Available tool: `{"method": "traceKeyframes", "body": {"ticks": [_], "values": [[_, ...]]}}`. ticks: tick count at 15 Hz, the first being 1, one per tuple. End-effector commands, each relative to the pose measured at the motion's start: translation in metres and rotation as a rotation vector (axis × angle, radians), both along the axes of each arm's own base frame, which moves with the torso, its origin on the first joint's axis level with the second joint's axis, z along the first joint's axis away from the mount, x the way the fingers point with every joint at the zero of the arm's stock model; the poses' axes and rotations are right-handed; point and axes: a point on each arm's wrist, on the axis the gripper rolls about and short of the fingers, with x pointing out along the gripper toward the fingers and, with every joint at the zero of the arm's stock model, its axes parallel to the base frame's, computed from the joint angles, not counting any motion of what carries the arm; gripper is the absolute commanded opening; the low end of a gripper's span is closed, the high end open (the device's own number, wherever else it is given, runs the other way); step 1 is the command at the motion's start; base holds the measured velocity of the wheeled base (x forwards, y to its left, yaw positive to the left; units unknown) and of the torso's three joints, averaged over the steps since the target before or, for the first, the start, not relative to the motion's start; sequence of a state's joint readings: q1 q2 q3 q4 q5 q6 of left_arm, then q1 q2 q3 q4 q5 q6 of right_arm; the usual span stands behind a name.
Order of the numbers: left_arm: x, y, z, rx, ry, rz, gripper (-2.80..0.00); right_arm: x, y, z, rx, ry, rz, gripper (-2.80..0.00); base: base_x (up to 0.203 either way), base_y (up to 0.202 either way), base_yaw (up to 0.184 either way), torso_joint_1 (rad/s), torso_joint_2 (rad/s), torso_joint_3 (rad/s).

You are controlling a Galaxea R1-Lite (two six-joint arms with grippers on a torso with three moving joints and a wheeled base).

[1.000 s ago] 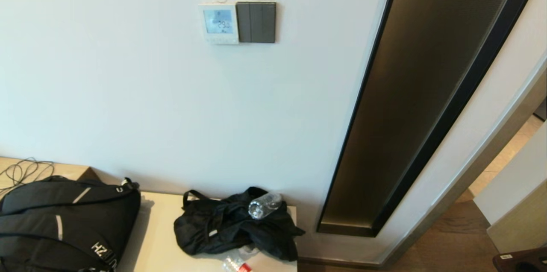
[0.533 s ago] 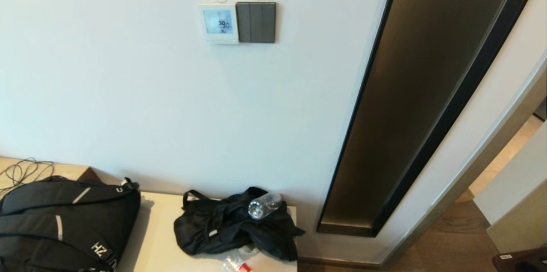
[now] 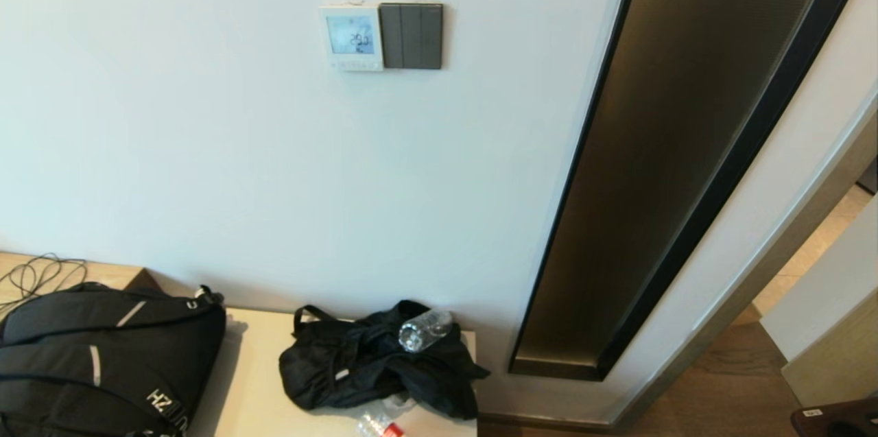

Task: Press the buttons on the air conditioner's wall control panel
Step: Turn off the central air conditioner

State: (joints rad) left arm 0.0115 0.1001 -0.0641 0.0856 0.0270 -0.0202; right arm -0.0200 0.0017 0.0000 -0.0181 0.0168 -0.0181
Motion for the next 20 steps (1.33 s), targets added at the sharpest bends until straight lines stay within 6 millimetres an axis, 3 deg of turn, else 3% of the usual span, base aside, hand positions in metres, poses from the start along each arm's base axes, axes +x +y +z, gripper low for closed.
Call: {"method": "traceKeyframes", "body": {"ticks": [1, 20], "values": [[-0.0023, -0.0002, -0.0042, 0.0, -0.026, -0.009, -2.8, 0.0001, 0.0, -0.0001, 0.0, 0.001, 0.001, -2.8, 0.0, 0.0, 0.0, 0.0, 0.0, 0.0], [-0.0064, -0.0005, -0.0083, -0.002, -0.085, -0.018, -2.8, 0.0001, 0.0, -0.0004, 0.0, 0.001, 0.001, -2.8, 0.0, 0.0, 0.0, 0.0, 0.0, 0.0]]}}
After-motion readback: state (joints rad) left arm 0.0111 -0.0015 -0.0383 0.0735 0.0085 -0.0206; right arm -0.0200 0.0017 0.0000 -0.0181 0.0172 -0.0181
